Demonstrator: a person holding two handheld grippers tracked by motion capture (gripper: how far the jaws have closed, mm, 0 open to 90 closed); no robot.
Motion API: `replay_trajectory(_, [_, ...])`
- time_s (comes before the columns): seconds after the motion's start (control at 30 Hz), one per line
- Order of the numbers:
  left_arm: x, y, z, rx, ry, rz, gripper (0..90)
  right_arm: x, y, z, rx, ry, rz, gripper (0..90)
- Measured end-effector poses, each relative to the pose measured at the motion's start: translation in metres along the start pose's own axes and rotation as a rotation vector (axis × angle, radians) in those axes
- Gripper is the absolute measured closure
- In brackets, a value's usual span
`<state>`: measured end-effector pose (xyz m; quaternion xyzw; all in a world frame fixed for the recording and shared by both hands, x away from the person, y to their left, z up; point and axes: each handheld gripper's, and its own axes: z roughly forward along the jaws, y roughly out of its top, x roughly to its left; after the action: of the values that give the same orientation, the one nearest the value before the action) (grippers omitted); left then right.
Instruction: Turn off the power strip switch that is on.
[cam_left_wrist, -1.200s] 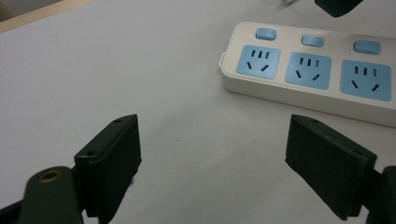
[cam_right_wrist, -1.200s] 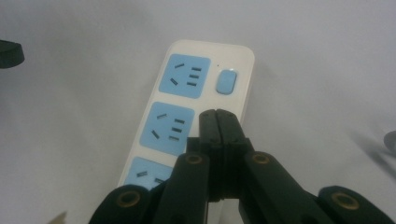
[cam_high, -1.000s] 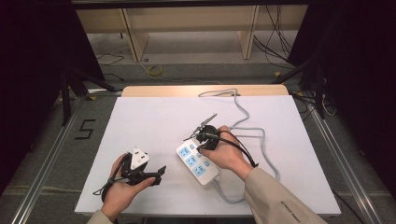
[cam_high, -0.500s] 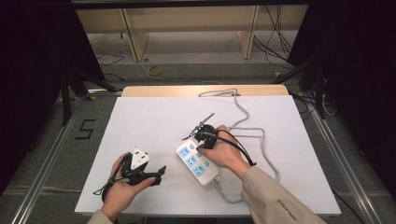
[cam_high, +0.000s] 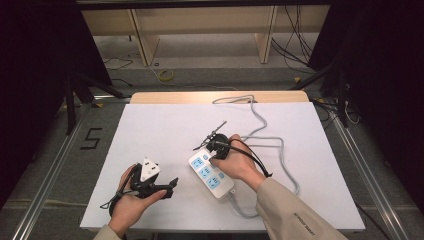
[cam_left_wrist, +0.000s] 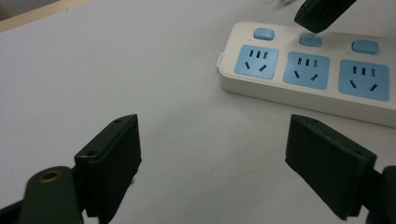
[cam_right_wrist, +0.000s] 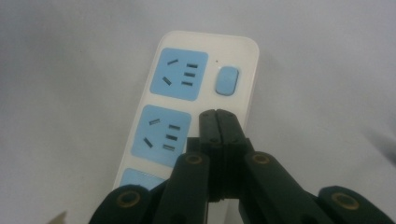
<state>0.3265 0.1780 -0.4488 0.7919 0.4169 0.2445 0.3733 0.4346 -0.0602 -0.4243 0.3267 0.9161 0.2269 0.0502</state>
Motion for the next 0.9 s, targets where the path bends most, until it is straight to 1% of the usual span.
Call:
replay_trajectory(0.03, [0.0,0.0,0.0,-0.001,-0.001,-0.001,17.7,0.0,0.0,0.001,-0.003,-0.002,0.007,90.0])
replay_trajectory(0.07, [0.0,0.0,0.0,-0.003,-0.001,-0.004,17.7,0.0,0.001,0.001,0.003,-0.001,0.0,90.0])
replay_trajectory(0.23, [0.0,0.0,0.0,0.0,0.0,0.0,17.7,0.002,0.002,0.004,0.008,0.0,0.007,90.0])
replay_trajectory(0.37, [0.0,0.0,0.0,-0.001,-0.002,-0.001,17.7,0.001,0.002,0.006,0.028,0.003,0.0,90.0])
replay_trajectory(0.5, [0.0,0.0,0.0,-0.003,-0.002,-0.004,17.7,0.002,0.002,0.008,0.039,-0.001,0.007,90.0])
replay_trajectory(0.67, [0.0,0.0,0.0,-0.002,-0.002,-0.001,17.7,0.001,0.002,0.012,0.063,-0.011,0.001,90.0])
replay_trajectory(0.77, [0.0,0.0,0.0,-0.001,-0.003,0.0,17.7,0.001,0.002,0.013,0.063,-0.01,0.01,90.0])
replay_trajectory(0.83, [0.0,0.0,0.0,-0.001,-0.002,0.001,17.7,0.0,0.002,0.013,0.065,-0.009,0.006,90.0])
replay_trajectory(0.9, [0.0,0.0,0.0,-0.001,-0.002,0.001,17.7,0.0,0.002,0.013,0.066,-0.02,0.006,90.0])
